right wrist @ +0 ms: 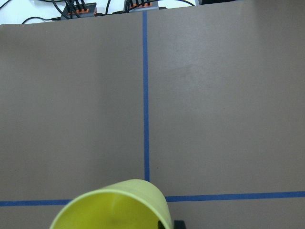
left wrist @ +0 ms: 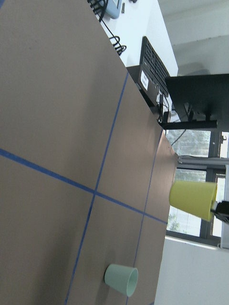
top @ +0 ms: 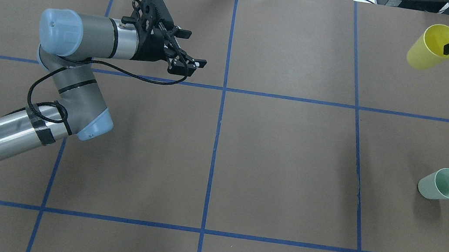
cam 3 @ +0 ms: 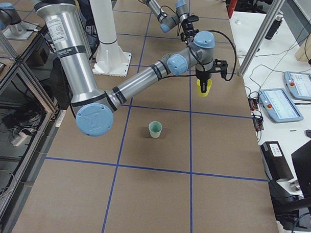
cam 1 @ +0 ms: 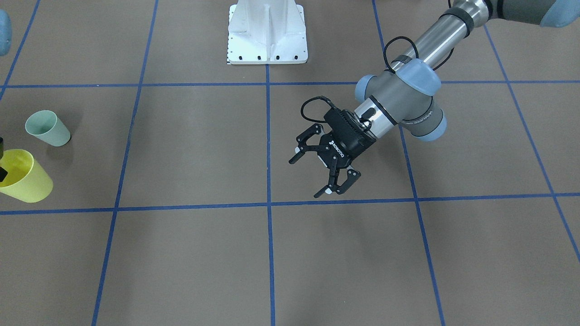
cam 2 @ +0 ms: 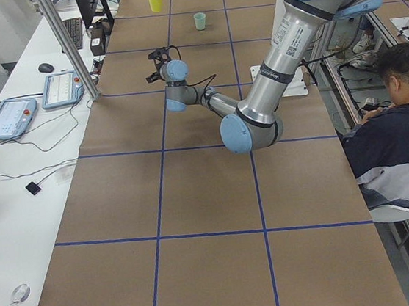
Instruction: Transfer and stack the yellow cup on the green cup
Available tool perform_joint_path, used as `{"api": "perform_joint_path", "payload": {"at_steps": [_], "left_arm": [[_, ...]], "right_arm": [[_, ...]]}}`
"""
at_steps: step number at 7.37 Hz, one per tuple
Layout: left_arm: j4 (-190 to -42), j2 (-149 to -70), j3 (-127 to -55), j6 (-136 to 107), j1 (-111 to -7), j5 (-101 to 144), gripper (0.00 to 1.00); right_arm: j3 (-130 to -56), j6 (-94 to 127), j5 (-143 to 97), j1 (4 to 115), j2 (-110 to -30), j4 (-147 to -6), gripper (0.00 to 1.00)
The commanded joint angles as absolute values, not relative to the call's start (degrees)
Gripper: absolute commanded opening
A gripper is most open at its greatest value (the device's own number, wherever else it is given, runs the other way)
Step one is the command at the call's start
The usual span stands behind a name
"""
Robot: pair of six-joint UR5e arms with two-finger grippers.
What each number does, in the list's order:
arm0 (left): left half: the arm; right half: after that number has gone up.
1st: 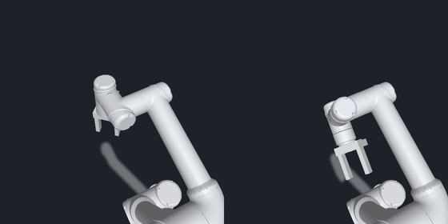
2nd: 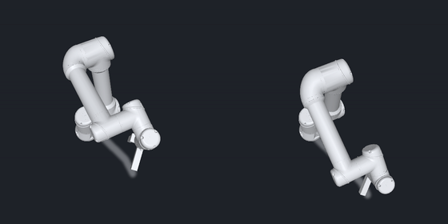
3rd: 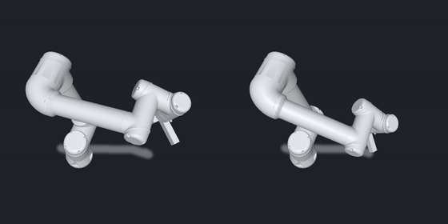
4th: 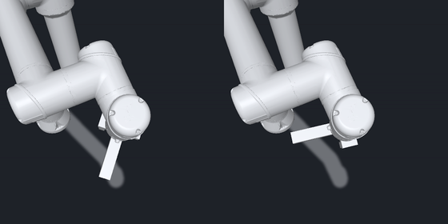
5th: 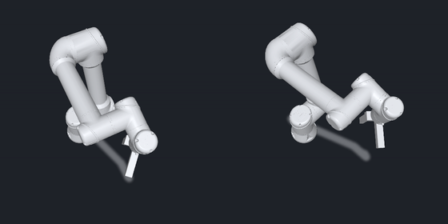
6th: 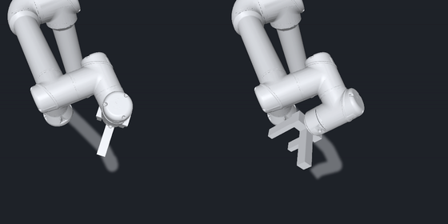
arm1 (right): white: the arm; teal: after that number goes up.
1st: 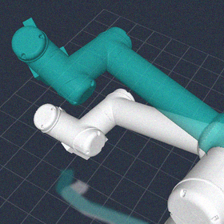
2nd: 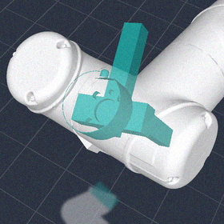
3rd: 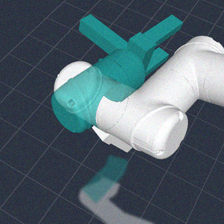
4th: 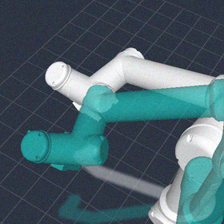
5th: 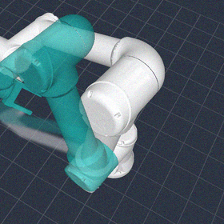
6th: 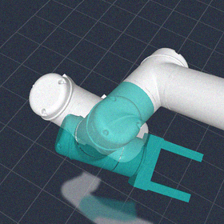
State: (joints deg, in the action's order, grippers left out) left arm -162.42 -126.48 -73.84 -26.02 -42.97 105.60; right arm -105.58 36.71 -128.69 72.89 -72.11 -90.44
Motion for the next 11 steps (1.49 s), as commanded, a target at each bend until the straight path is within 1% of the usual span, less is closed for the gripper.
{"api": "perform_joint_path", "payload": {"at_steps": [1,3,6,7,8,9,10,11], "left_arm": [[-152.1,-123.15,-73.92,-25.67,-49.36,105.38,1.0],[-139.03,-120.51,-74.35,-16.13,-53.95,105.55,1.0],[-117.24,-119.53,-75.49,-9.51,-59.92,105.56,1.0],[-109.68,-119.53,-76.89,-7.32,-62.64,105.64,1.0],[-102.03,-118.31,-80.38,-6.86,-65.71,105.73,1.0],[-95.78,-116.91,-81.46,-6.77,-68.09,105.65,1.0],[-93.54,-116.63,-81.39,-6.68,-69.51,106.08,1.0],[-92.99,-113.59,-81.3,-6.42,-73.26,111.48,1.0]], "right_arm": [[-105.64,28.69,-130.34,76.54,-76.62,-90.44,0.0],[-106.26,23.74,-132.87,78.13,-80.93,-89.65,0.0],[-109.68,22.76,-132.89,78.13,-85.33,-89.56,0.0],[-110.3,22.76,-132.89,78.13,-86.12,-89.65,0.0],[-110.3,22.76,-132.89,78.13,-86.22,-89.65,0.0],[-110.39,22.76,-132.89,78.13,-86.39,-89.56,0.0],[-110.48,22.76,-132.89,78.13,-86.57,-89.56,0.0],[-110.48,22.76,-132.89,78.13,-86.49,-89.56,0.0]]}}
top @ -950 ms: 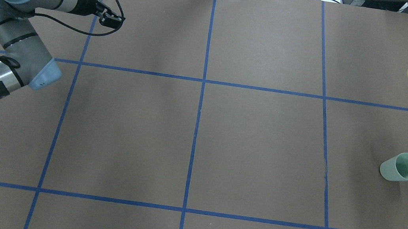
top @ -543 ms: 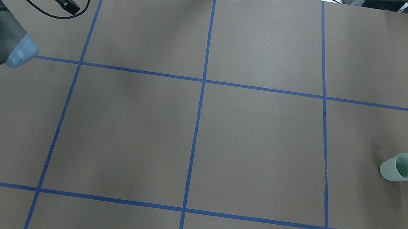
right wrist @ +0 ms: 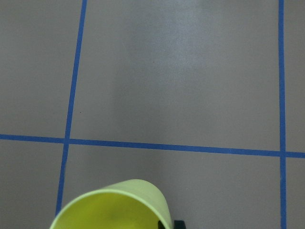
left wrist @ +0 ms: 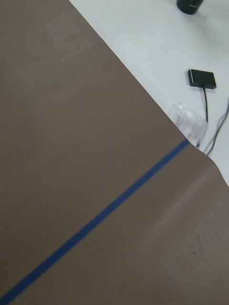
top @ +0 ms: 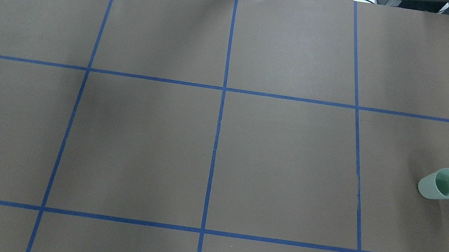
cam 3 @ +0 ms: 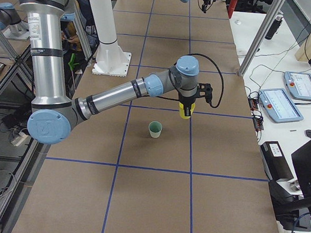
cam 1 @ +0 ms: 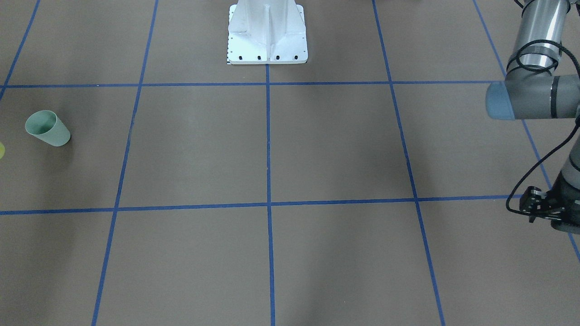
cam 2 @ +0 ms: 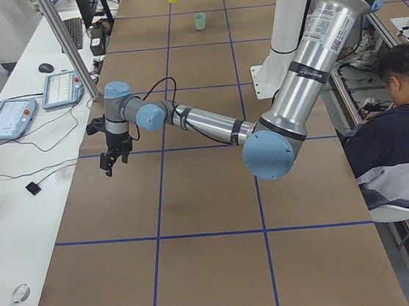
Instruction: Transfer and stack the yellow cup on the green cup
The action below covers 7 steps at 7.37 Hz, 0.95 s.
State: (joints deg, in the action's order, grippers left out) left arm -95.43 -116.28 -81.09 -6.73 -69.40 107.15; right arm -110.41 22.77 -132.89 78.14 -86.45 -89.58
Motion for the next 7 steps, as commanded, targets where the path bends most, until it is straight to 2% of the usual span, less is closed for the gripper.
{"api": "perform_joint_path", "payload": {"at_steps": [1,5,7], "left_arm": [[-92.9,-111.73,-81.47,-2.94,-77.3,119.02,1.0],[-95.51,-100.67,-81.82,-0.53,-83.22,129.06,1.0],[-97.91,-95.38,-86.63,-0.7,-84.64,131.48,1.0]], "right_arm": [[-110.57,22.76,-133.15,78.13,-86.57,-89.56,0.0],[-115.3,23.11,-137.81,77.61,-92.88,-89.56,0.0],[-115.93,23.9,-137.81,75.16,-100.33,-83.98,0.0]]}}
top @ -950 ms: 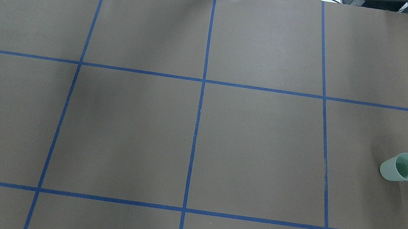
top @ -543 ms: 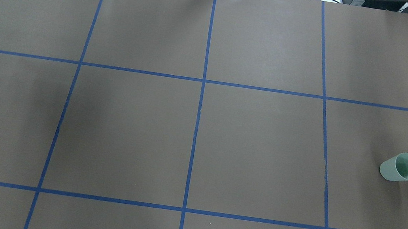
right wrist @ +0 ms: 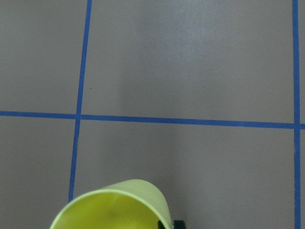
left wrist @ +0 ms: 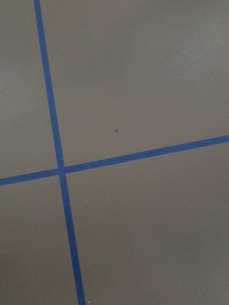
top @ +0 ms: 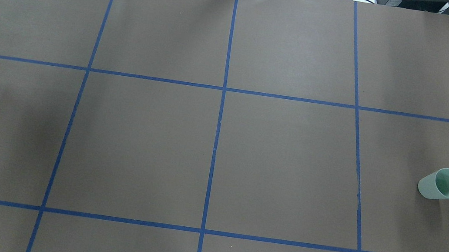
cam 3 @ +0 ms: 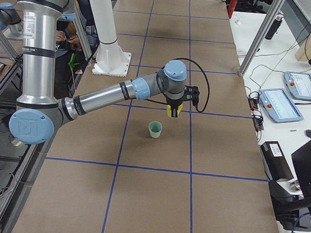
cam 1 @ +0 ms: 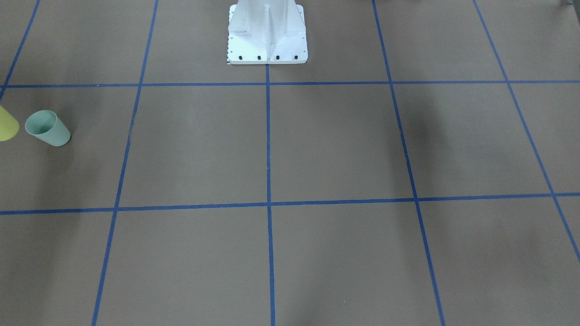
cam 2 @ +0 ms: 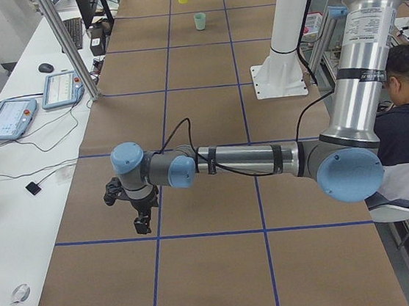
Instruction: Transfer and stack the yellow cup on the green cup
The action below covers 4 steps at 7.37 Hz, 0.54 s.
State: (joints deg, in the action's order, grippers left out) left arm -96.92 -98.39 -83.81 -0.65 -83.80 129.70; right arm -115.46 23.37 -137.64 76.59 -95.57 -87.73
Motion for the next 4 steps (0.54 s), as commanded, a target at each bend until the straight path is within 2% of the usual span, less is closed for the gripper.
{"api": "perform_joint_path", "payload": {"at_steps": [1,4], "left_arm": [[-98.0,-93.53,-88.49,-0.7,-84.55,131.57,1.0],[-98.0,-91.32,-91.58,-0.79,-84.55,131.66,1.0]], "right_arm": [[-115.84,25.82,-137.73,73.32,-104.55,-78.72,0.0],[-114.96,32.51,-136.15,67.86,-106.26,-73.13,0.0]]}}
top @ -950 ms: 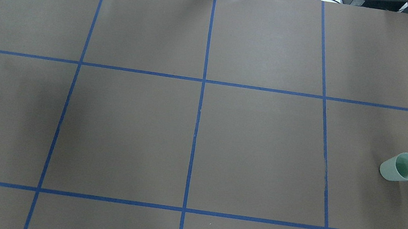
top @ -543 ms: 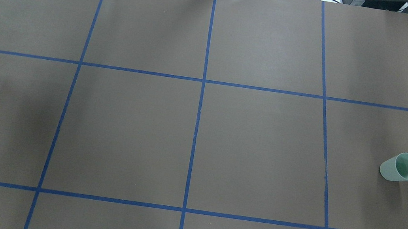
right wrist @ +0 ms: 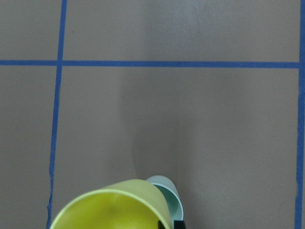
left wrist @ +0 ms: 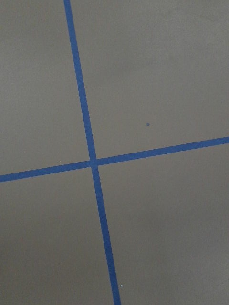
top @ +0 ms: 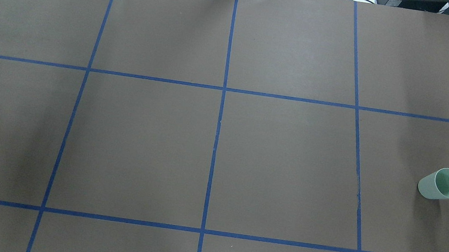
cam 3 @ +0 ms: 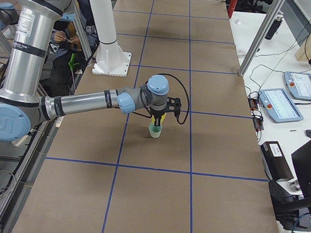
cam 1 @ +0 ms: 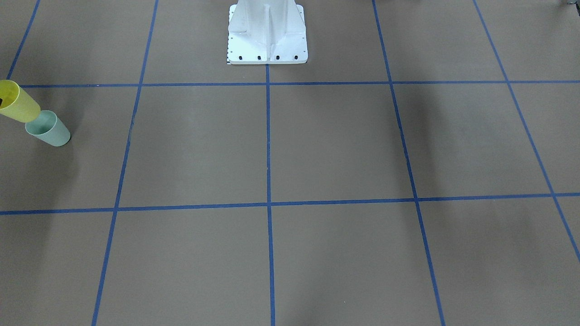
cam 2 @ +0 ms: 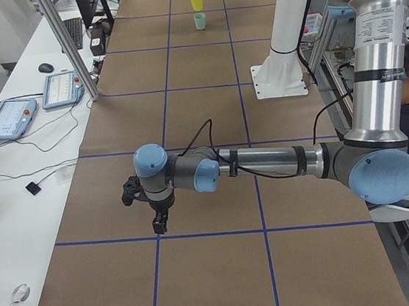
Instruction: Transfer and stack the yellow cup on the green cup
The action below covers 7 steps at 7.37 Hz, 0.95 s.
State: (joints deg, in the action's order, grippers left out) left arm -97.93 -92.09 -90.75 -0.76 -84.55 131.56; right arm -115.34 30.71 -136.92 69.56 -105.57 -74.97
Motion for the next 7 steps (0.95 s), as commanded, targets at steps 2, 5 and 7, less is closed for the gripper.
{"api": "perform_joint_path", "payload": {"at_steps": [2,5,7], "left_arm": [[-98.17,-91.23,-91.67,-0.88,-84.55,131.66,1.0],[-98.26,-91.23,-91.58,-0.88,-84.46,131.66,1.0],[-98.26,-91.23,-91.58,-0.97,-84.46,131.66,1.0]], "right_arm": [[-113.56,32.52,-133.77,67.59,-106.26,-73.04,0.0],[-112.77,32.69,-133.51,66.19,-105.65,-72.77,0.0],[-112.06,32.78,-133.33,65.74,-105.03,-72.77,0.01]]}}
